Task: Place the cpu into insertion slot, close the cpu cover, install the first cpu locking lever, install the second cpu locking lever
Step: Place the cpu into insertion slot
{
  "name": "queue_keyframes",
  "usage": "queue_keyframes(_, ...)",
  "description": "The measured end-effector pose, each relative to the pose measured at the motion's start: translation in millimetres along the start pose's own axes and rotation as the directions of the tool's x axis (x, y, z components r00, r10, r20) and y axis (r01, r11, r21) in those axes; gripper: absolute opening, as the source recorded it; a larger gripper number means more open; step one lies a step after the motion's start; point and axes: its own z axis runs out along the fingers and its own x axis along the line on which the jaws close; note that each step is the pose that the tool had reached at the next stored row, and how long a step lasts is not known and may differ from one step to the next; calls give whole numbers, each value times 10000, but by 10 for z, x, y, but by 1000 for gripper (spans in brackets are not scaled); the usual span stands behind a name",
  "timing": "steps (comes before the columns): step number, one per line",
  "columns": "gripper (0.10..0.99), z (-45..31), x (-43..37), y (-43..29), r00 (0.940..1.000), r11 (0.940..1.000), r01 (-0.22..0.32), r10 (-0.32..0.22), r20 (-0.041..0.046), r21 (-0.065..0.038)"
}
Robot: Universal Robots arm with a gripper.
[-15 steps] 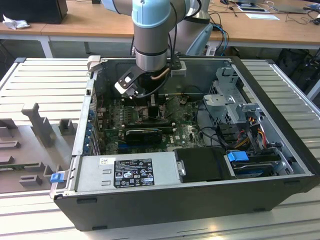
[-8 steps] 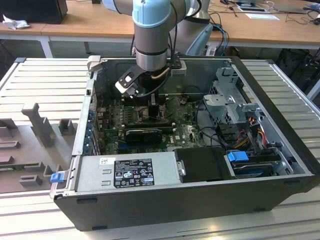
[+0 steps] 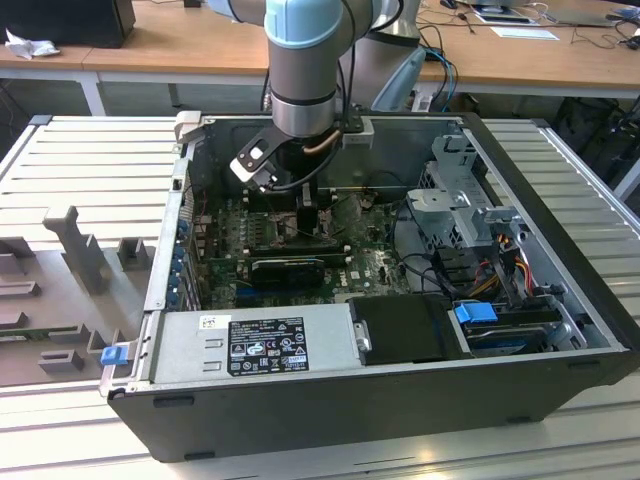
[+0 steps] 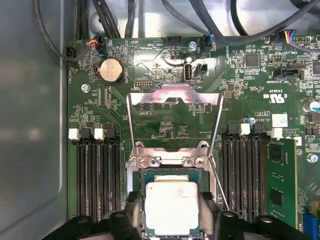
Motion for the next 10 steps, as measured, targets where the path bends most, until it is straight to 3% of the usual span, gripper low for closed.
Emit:
queue_keyframes(1, 463, -8, 0, 3, 10000, 10000, -2, 2, 4, 5)
queue_keyframes(3, 345, -20, -3, 7, 10000, 10000, 0, 0, 68, 6)
queue_keyframes(7, 106, -53, -3, 9, 9999, 10000, 3, -3, 119, 7)
queue_keyframes(10, 106, -99, -2, 12, 9999, 10000, 4, -4, 135, 9)
